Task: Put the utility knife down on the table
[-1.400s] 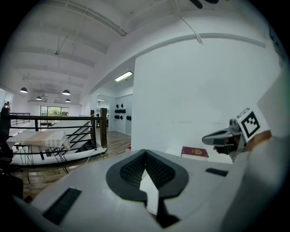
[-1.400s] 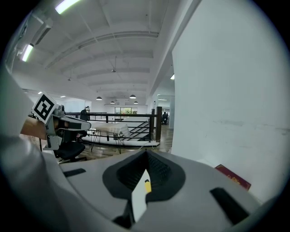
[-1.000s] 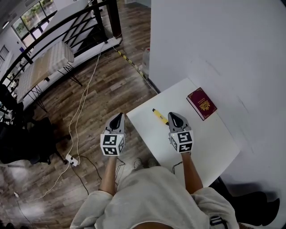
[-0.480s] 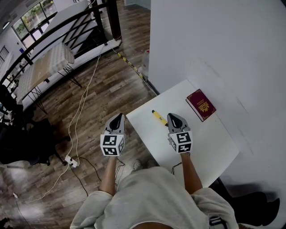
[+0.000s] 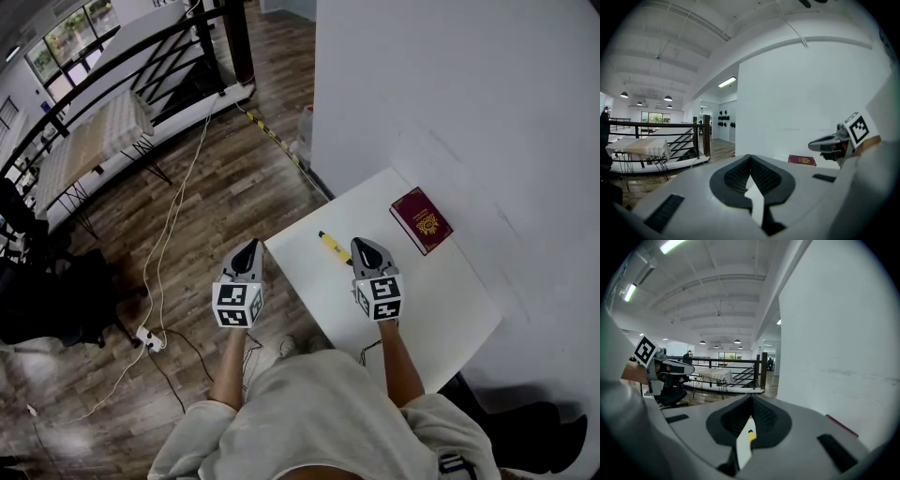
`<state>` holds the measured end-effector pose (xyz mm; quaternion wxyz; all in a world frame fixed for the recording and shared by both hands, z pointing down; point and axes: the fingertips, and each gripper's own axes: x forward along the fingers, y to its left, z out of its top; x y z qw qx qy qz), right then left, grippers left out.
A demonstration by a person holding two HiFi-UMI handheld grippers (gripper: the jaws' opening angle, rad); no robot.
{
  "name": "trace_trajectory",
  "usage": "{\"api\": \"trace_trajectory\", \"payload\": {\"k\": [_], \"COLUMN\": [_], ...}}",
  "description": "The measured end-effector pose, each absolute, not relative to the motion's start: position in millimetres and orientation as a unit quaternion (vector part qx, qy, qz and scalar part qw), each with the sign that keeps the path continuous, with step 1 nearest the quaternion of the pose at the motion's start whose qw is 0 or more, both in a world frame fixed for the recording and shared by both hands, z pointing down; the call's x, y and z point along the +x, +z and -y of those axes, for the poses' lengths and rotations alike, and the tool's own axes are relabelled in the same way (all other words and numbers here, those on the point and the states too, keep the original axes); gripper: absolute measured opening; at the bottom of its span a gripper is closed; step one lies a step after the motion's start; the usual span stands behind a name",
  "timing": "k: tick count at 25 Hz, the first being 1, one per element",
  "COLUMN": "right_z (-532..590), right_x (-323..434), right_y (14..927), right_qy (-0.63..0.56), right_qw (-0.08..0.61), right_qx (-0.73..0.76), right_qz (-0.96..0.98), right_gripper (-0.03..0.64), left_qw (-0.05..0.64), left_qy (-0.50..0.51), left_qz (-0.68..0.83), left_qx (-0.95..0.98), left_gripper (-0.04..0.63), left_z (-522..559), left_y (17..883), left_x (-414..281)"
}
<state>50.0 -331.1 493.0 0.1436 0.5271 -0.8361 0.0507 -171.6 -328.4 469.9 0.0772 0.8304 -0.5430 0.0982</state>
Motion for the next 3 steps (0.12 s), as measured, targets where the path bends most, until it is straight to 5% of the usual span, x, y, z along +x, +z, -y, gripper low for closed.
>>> {"api": "trace_trajectory", "payload": {"k": [3], "right_z": [331.1], "right_x": [50.1], "right_y": [493.2], "right_qy": [0.051], "right_qw": [0.145], "right_qx": [0.526], "right_qz": [0.836], "right_gripper": [-0.003], "left_qw": [0.077], "left_qy": [0.099], "left_qz": [0.543], "left_qx": [0.83], "left_gripper": [0.006], "left_z": [328.3], "left_y": [469.7], "left_x": [-170.5]}}
